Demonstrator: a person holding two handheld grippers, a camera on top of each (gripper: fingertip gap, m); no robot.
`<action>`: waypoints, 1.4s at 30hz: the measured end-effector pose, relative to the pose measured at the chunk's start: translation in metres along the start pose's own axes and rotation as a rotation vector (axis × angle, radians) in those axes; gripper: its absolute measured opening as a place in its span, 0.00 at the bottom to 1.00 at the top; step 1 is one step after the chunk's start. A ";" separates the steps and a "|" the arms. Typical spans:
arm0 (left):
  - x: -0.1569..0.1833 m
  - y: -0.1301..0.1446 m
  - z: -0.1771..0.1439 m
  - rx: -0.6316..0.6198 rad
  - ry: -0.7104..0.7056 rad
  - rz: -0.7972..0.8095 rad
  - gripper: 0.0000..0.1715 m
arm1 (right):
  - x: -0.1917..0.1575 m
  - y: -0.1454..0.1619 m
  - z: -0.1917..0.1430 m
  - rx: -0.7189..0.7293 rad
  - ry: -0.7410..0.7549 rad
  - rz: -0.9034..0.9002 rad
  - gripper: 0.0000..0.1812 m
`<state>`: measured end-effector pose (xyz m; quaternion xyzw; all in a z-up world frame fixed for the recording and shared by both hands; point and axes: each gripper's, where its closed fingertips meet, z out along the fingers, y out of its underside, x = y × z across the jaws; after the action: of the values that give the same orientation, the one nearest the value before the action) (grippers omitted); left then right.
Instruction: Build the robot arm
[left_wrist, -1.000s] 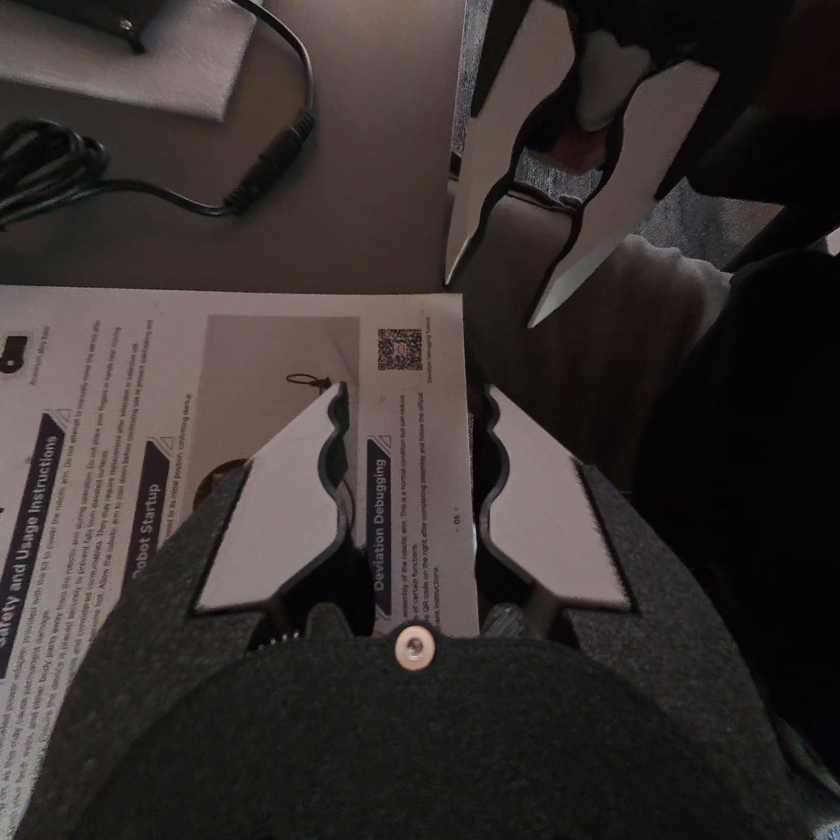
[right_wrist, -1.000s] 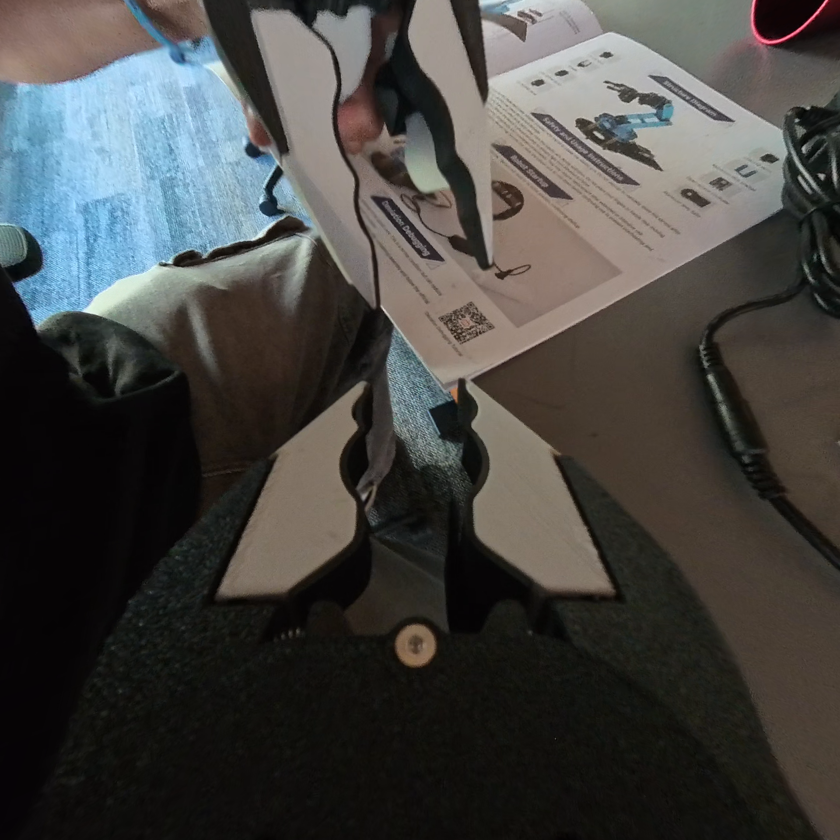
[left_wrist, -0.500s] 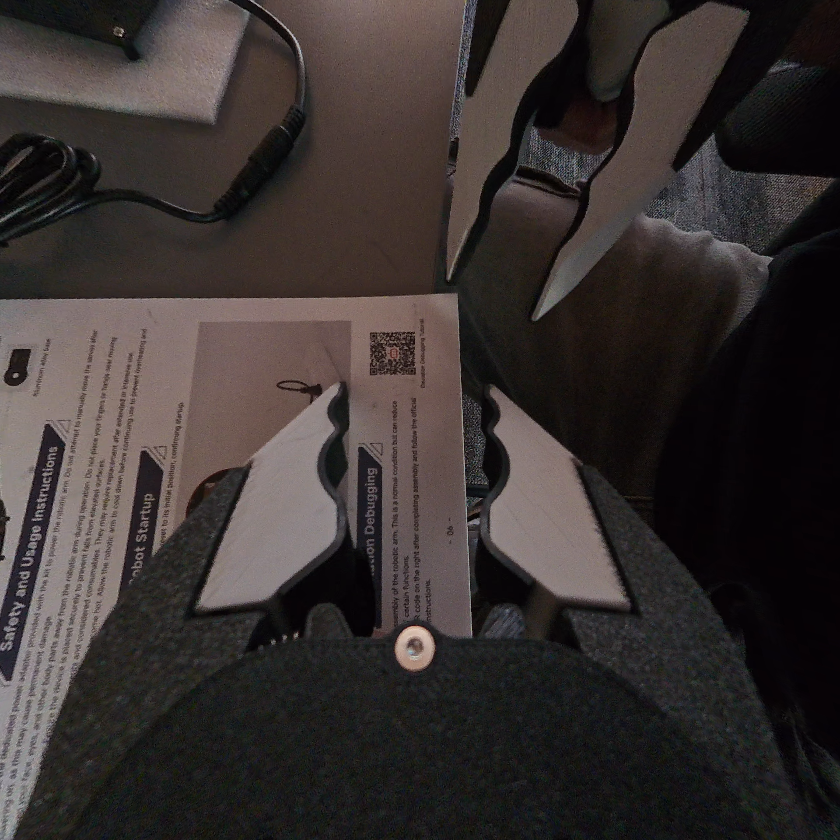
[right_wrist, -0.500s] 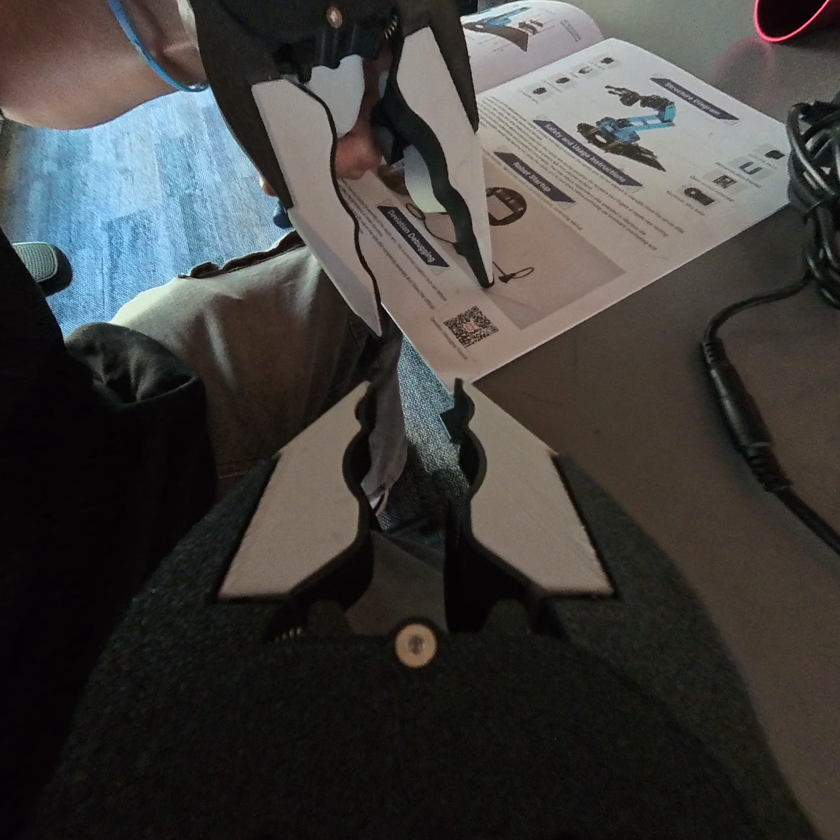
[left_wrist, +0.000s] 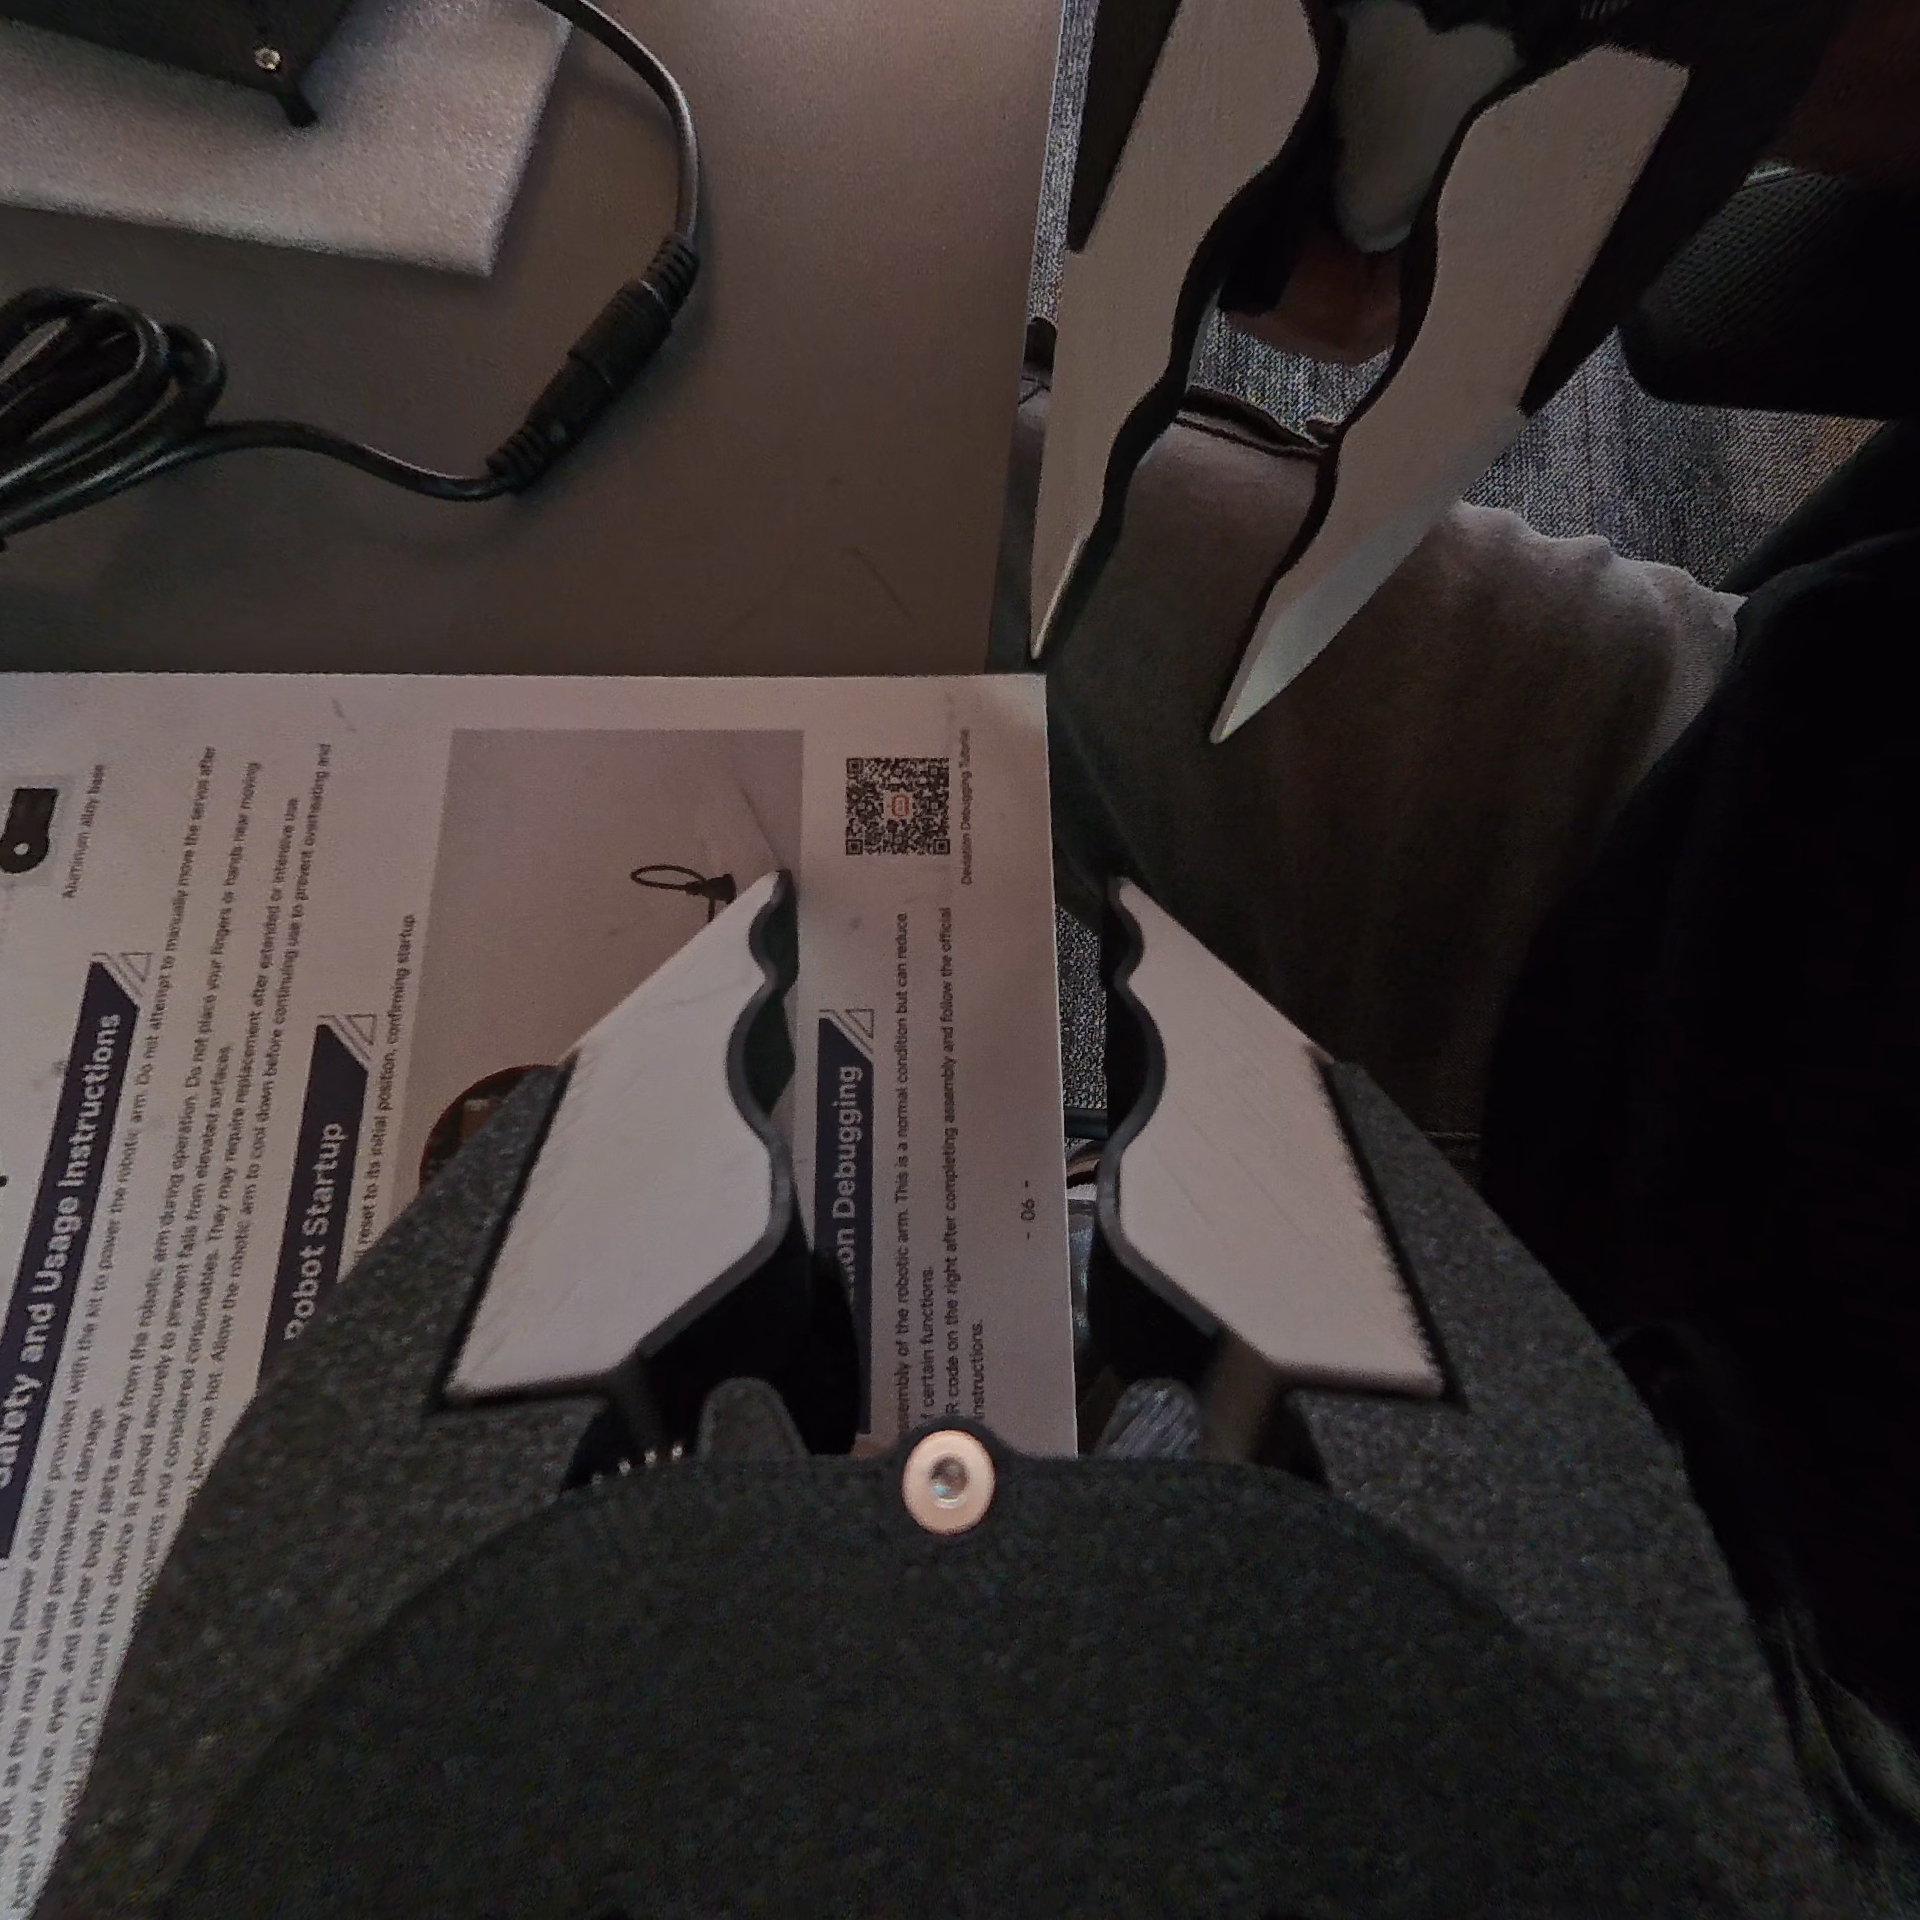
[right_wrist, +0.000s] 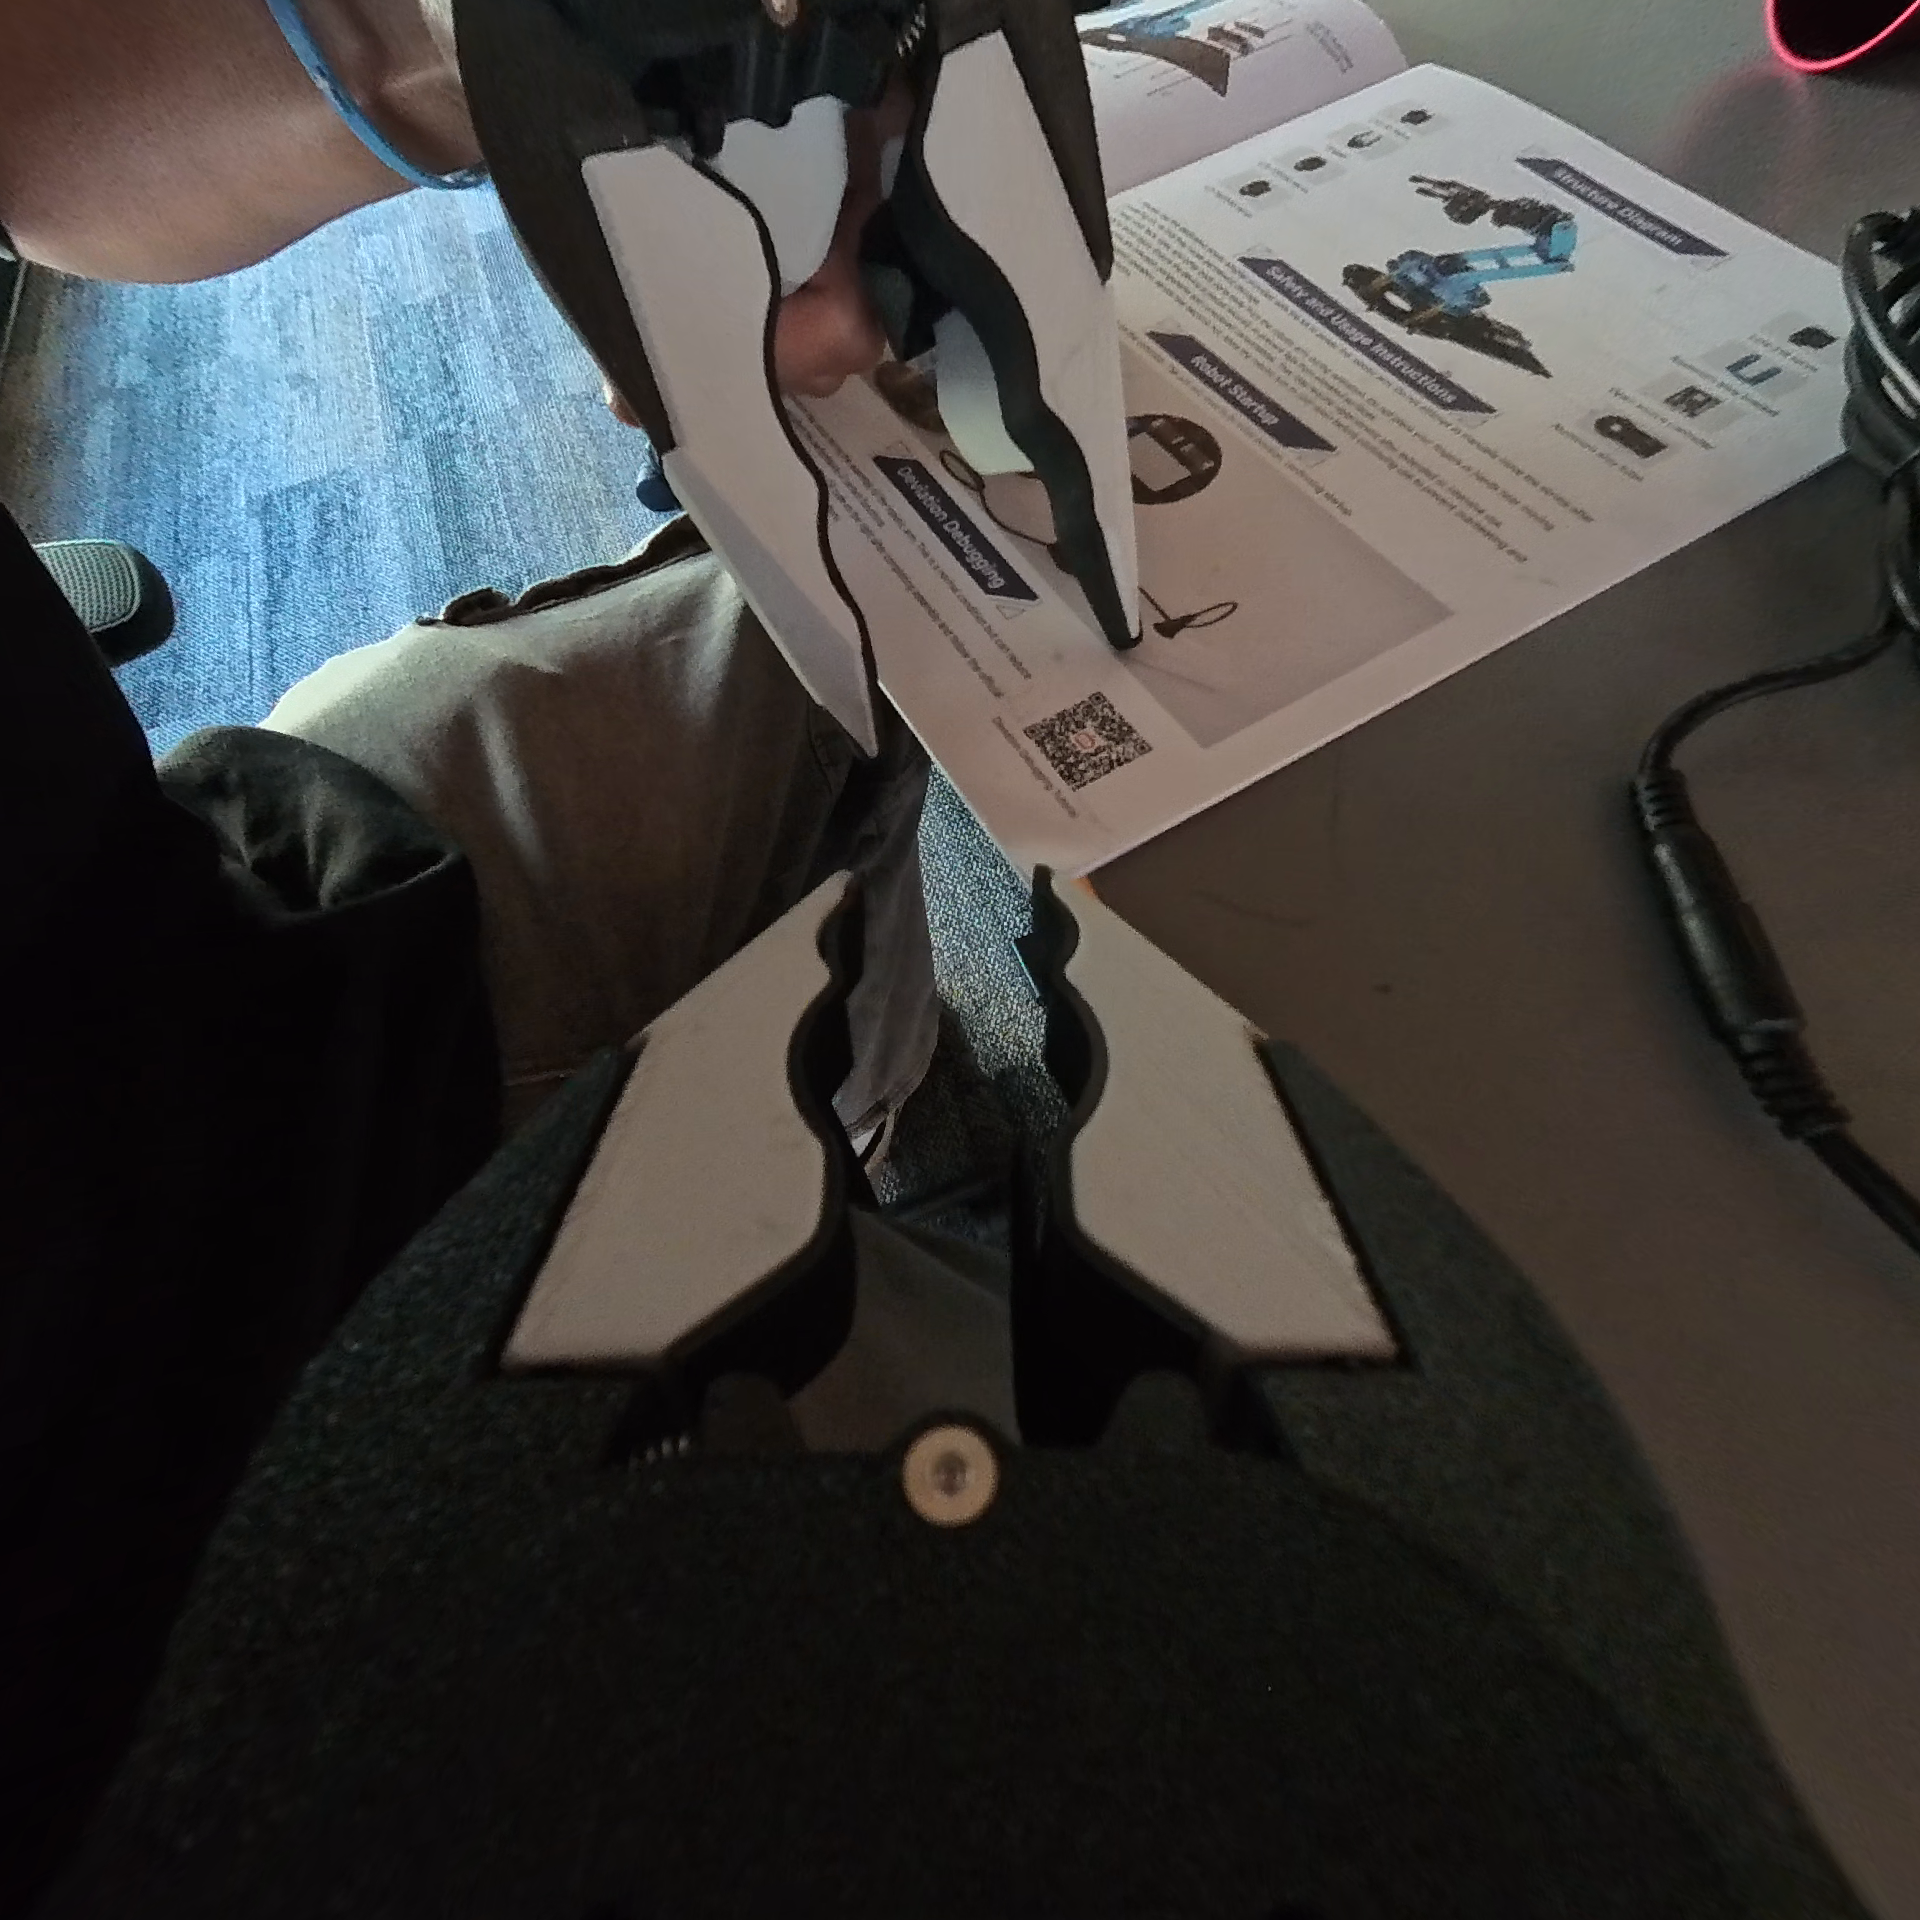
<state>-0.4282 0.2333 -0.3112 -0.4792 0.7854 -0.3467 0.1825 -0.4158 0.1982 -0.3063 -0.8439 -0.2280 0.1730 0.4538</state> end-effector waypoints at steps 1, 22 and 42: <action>0.000 0.000 0.000 0.000 0.001 -0.001 0.34 | 0.000 0.002 0.001 -0.011 -0.001 -0.002 0.17; -0.003 0.000 0.001 -0.016 -0.025 0.015 0.32 | 0.001 0.003 0.002 -0.011 -0.005 0.000 0.16; 0.004 -0.024 0.012 0.021 -0.024 -0.151 0.13 | -0.003 -0.013 0.013 0.056 -0.068 -0.015 0.16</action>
<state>-0.4079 0.2181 -0.3023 -0.5390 0.7413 -0.3621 0.1701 -0.4279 0.2121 -0.3020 -0.8229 -0.2448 0.2043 0.4704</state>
